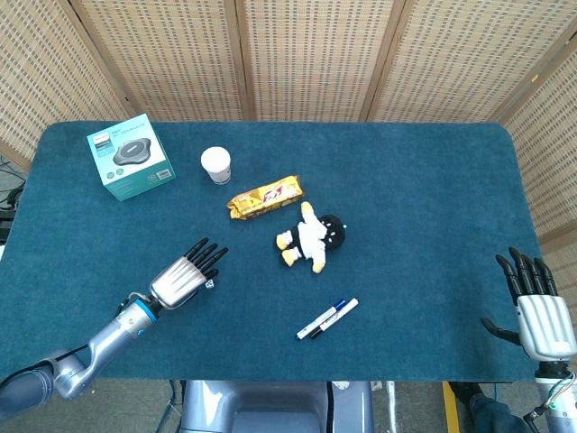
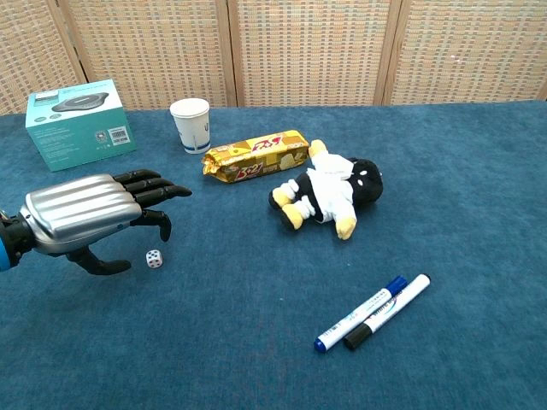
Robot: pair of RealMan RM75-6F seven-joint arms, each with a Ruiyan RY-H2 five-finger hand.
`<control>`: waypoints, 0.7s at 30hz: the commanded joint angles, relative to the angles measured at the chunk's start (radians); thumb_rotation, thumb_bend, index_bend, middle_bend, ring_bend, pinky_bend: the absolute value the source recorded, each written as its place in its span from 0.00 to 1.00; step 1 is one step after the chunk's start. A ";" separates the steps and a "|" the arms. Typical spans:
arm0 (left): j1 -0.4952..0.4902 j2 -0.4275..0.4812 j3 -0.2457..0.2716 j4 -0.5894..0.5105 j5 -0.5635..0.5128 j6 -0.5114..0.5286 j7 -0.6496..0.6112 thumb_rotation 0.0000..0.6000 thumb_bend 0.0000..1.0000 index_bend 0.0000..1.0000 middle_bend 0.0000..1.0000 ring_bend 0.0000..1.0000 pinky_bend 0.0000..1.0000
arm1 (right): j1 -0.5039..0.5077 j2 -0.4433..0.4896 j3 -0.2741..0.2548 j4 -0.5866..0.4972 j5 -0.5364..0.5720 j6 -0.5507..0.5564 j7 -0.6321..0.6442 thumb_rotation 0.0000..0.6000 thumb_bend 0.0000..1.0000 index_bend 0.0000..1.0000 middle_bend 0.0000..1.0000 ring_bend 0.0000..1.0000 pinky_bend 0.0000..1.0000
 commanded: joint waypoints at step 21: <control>-0.025 -0.090 0.009 0.063 -0.056 -0.021 0.053 1.00 0.42 0.56 0.00 0.00 0.00 | 0.002 0.003 0.002 0.001 0.008 -0.007 0.009 1.00 0.05 0.00 0.00 0.00 0.00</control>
